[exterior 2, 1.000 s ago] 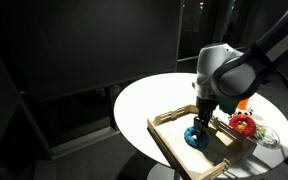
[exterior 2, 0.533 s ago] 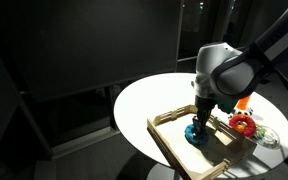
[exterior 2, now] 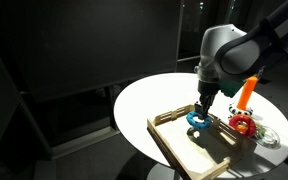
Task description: Remove the blue circular object from the wooden tray
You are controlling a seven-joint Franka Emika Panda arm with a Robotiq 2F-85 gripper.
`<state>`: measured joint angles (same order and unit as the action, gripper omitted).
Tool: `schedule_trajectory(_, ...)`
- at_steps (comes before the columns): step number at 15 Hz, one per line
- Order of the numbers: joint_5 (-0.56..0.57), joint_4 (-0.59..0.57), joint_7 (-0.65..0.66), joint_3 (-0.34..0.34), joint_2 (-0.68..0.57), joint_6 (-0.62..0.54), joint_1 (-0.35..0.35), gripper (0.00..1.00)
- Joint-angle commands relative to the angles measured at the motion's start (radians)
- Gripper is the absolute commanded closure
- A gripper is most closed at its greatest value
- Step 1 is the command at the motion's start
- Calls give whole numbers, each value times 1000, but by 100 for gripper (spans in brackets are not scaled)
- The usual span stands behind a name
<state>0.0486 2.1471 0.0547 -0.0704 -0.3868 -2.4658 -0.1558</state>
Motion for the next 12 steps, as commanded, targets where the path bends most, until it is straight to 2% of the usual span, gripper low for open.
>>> schedule_trajectory(1,-4,-1,22,12,69,106,22,90)
schedule_trajectory(5,6,-13,82,48,103,231,44,90)
schedule_trajectory(12,25,-26,241,112,98,326,69,90)
